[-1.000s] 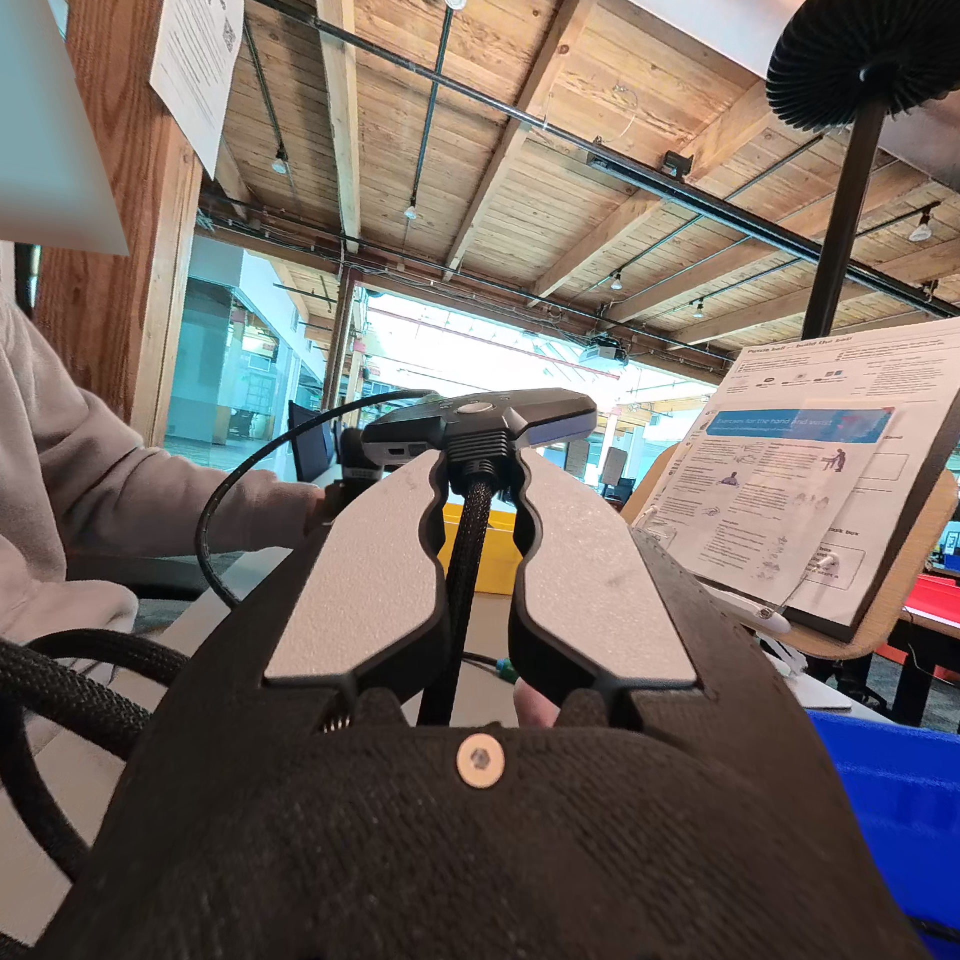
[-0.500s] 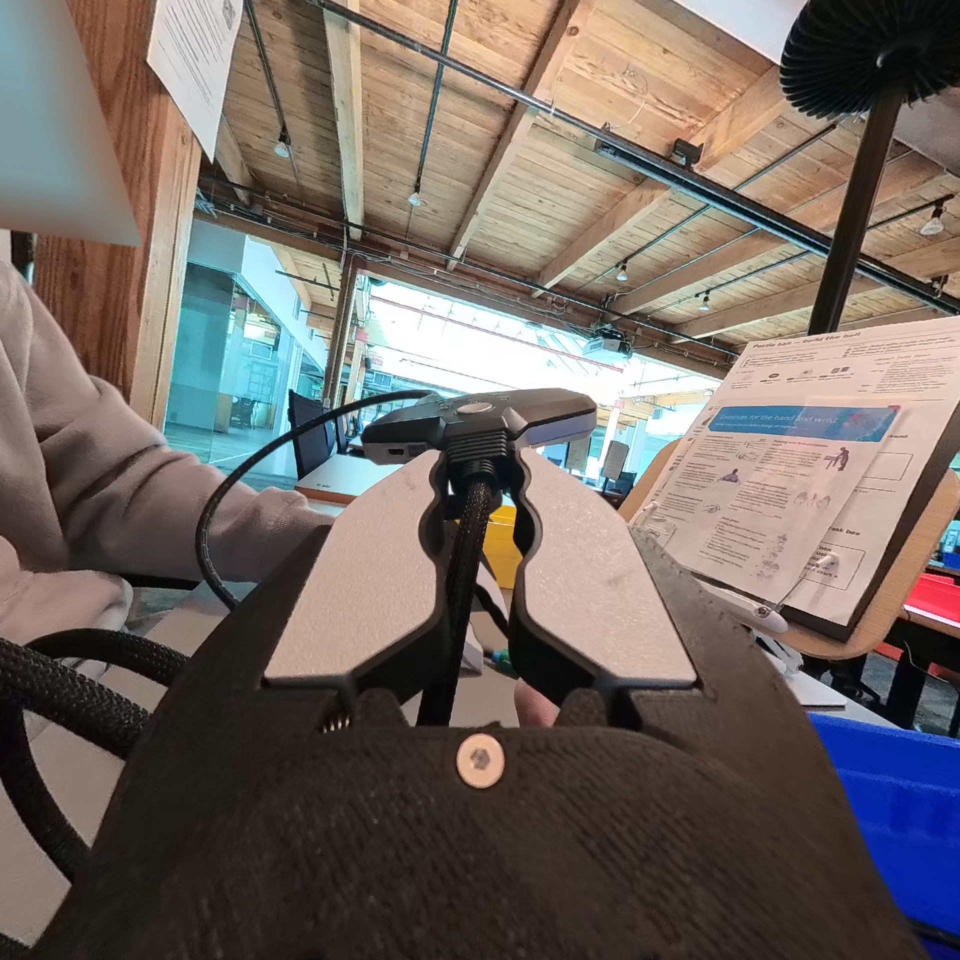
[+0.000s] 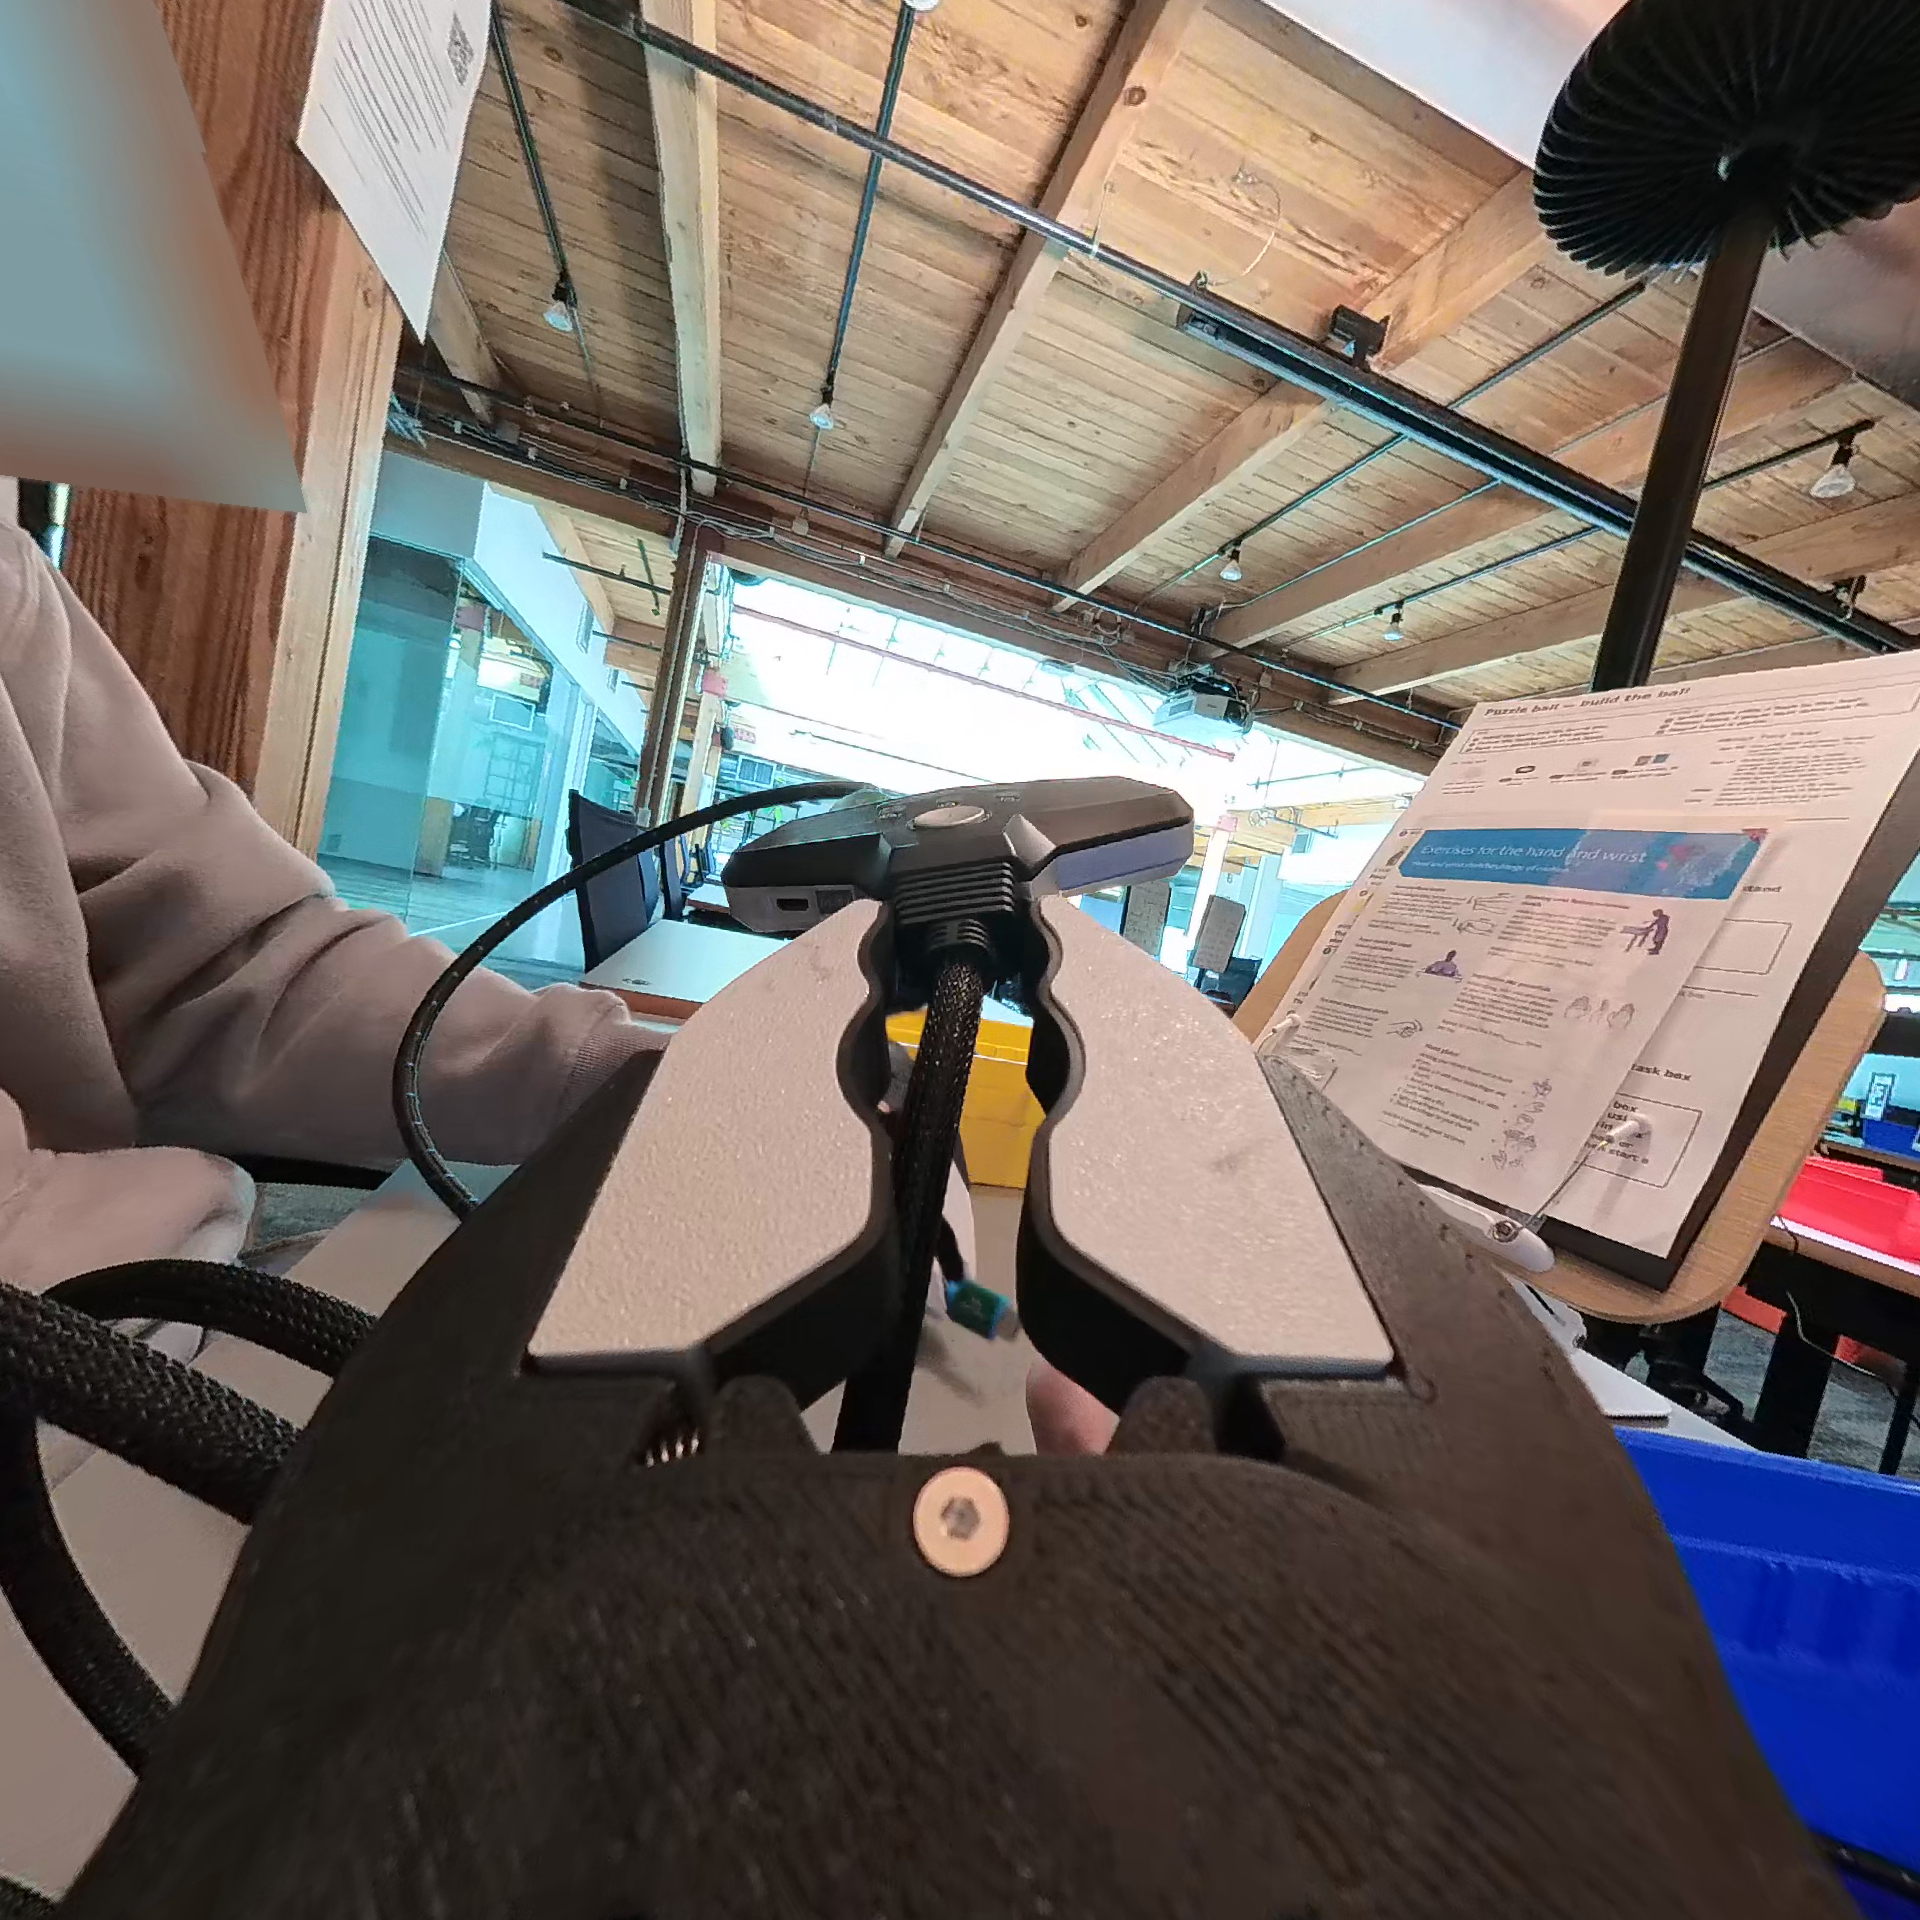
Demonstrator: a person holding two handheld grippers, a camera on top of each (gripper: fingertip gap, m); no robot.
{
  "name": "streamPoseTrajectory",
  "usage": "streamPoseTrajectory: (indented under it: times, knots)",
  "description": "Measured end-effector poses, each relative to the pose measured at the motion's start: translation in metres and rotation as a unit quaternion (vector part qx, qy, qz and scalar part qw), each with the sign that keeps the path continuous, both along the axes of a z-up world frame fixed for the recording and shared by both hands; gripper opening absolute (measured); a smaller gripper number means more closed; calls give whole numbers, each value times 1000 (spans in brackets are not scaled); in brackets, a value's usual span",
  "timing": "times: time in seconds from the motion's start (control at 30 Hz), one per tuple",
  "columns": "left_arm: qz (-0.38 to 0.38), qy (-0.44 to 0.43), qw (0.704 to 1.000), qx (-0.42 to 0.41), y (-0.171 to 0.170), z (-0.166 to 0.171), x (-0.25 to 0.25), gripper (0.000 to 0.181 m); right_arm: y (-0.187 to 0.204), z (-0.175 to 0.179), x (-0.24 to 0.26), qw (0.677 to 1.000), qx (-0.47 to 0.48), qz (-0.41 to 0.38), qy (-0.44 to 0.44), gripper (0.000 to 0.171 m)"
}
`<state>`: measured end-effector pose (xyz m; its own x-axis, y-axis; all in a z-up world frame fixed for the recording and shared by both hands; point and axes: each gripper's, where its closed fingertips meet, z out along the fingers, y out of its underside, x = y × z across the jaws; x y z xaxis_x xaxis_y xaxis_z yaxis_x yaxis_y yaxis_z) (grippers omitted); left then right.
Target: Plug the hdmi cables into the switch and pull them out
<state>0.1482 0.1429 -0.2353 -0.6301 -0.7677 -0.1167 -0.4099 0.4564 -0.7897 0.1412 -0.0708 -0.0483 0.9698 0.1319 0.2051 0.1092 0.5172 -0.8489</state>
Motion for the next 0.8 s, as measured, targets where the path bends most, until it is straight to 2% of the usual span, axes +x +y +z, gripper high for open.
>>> streamPoseTrajectory:
  times: [0.03, 0.1, 0.2, 0.3, 0.4, 0.5, 0.8]
  knots:
    - [-32, -18, 999, -15, -6, 7, -6, 9, -1, 0, 0, 1000, 1, 0, 1, 22]
    - [-87, -31, 995, -27, -13, 14, -20, 9, -1, 1, 0, 1000, 4, 2, 2, 22]
    - [-126, -4, 992, 13, -7, 3, -36, 9, 2, 0, -1, 1000, 0, 5, 1, 22]
    - [-122, -23, 988, 95, 1, -10, -38, 10, 5, -2, -2, 1000, -8, 6, -1, 22]
    - [-85, -60, 980, 172, 7, -16, -32, 15, 7, -4, -2, 1000, -13, 7, -1, 22]
    - [-60, -105, 970, 212, 7, -11, -28, 26, 7, -4, -3, 1000, -13, 8, -1, 22]
    - [-32, -161, 929, 331, 3, -9, -26, 31, 6, -4, -2, 1000, -12, 7, -1, 22]
